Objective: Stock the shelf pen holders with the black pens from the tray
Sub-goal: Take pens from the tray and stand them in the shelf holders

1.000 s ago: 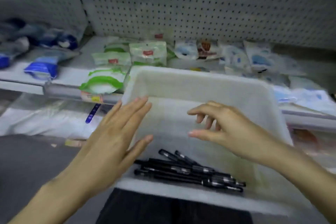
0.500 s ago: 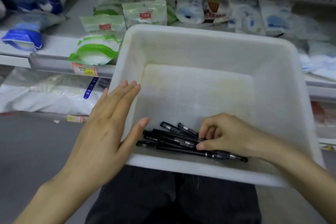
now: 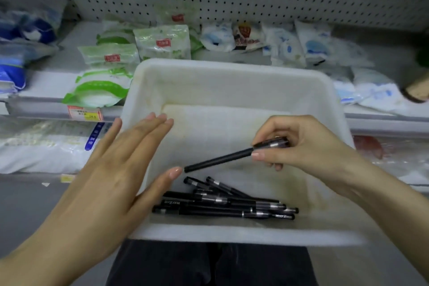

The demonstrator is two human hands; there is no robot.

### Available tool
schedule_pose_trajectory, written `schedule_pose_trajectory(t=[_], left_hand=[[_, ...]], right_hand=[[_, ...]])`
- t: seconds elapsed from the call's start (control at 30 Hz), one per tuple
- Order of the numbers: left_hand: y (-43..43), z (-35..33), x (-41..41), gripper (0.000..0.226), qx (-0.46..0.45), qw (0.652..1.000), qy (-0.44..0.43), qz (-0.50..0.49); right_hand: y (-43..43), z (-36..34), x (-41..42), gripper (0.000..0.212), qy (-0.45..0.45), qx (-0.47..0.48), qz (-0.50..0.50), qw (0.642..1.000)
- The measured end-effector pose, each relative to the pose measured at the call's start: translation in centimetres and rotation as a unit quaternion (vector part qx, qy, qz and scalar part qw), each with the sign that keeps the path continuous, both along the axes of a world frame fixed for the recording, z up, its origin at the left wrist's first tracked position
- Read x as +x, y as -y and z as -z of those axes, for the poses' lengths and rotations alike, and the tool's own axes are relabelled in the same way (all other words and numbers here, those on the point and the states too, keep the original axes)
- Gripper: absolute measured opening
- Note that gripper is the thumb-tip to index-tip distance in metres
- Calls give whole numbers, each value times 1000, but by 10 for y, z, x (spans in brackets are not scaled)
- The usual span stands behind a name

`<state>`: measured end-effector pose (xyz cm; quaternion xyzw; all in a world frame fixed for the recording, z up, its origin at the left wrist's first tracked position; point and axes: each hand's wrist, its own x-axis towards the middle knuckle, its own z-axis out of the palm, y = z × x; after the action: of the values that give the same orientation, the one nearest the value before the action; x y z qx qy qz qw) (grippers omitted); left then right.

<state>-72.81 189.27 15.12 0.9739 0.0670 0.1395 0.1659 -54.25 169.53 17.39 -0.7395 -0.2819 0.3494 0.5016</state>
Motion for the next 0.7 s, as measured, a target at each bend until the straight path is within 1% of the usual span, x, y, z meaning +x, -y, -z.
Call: schedule_pose_trajectory(t=[0.13,0.23,0.3,0.4,0.5,0.6,0.7], left_hand=[[-20,-31,35,62,42,996,70,21],[-33,-60,71,56,51,988,139,35],[-36,-79,95,54,69,980,178,54],[-35,-116,127,57,136,964,214,77],[-21,-160,153,55,153,948,267,83],[-2,-190,175,52,162,931,317,80],[9,-198,194,54,184,933,304,64]], right_hand=[[10,-36,12,13,-25,114,79,990],[19,-65,23,18,-19,183,125,975],[26,-86,32,27,26,213,139,967],[36,-119,47,46,102,255,159,948],[41,-158,63,40,197,292,173,920],[38,-207,78,29,289,343,174,877],[29,-252,89,28,388,370,168,828]])
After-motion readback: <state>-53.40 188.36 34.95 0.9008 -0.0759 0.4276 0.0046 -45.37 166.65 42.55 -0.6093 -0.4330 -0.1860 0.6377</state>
